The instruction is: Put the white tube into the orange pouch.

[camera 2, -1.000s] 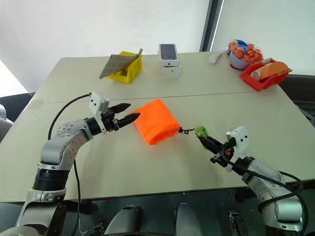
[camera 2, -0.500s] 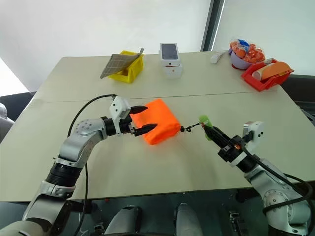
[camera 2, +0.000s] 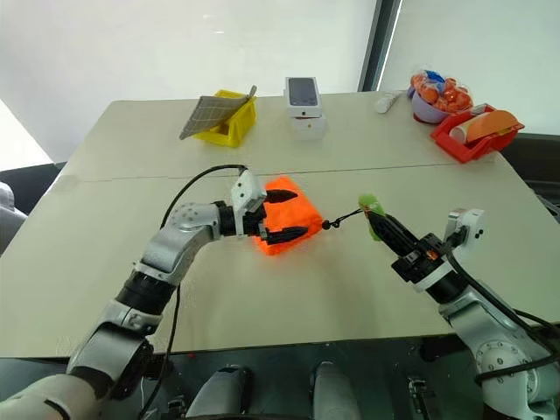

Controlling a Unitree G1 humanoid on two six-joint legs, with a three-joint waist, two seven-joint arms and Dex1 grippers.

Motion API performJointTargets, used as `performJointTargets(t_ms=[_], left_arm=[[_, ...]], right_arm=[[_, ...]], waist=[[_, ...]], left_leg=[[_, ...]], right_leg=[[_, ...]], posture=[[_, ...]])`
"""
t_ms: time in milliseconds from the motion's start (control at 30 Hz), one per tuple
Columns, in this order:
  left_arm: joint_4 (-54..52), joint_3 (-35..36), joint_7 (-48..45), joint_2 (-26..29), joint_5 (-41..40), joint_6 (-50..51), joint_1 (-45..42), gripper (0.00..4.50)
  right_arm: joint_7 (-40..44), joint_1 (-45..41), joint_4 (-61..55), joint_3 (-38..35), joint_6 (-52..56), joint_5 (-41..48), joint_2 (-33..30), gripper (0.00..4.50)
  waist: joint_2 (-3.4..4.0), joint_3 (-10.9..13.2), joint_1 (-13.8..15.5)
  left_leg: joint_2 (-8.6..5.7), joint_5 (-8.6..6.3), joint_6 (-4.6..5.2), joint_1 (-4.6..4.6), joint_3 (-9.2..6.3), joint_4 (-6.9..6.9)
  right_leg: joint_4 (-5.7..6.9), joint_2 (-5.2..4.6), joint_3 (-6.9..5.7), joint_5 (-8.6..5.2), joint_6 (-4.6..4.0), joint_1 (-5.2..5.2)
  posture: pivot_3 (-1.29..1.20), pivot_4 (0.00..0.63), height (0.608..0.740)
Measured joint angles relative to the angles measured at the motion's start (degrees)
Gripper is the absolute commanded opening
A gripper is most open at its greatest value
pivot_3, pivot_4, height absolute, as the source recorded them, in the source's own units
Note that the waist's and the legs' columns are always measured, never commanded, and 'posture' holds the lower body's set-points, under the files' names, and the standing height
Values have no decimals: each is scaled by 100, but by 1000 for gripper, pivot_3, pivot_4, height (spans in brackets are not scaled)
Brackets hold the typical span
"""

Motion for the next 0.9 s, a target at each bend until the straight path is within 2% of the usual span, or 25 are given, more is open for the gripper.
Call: performJointTargets(t_ms=[200, 433, 667, 900], left_arm=[[1747, -117, -888, -300, 160, -470, -1176, 4471], [3261, -199, -1663, -567, 504, -969, -1759, 4471], [3948, -229, -1860, -771, 828, -1377, -2010, 4471], [4179, -215, -1859, -853, 984, -1549, -2034, 4471]], right_arm=[[-137, -97, -135, 144, 77, 91, -60, 0], [-252, -97, -387, 181, 80, 186, -146, 0], [-129, 127, -511, 219, 44, 209, -253, 0], [97, 166, -508, 221, -73, 181, -322, 0]], waist=[[-5, 3, -5], [-10, 6, -5], [-17, 10, -2], [-18, 11, -4]], left_leg=[[0, -4, 6, -5, 0, 0], [0, -9, 16, -7, 0, -2], [0, -9, 16, -7, 0, -1], [0, -9, 16, -5, -1, -2]], right_leg=[[-7, 1, -2, -1, 1, -3], [-7, 1, -2, -4, 6, -6], [-7, 0, -2, -4, 8, -4], [-4, 0, -2, -3, 10, -4]], posture=[[0, 150, 740], [0, 150, 740], [0, 150, 740], [0, 150, 740]])
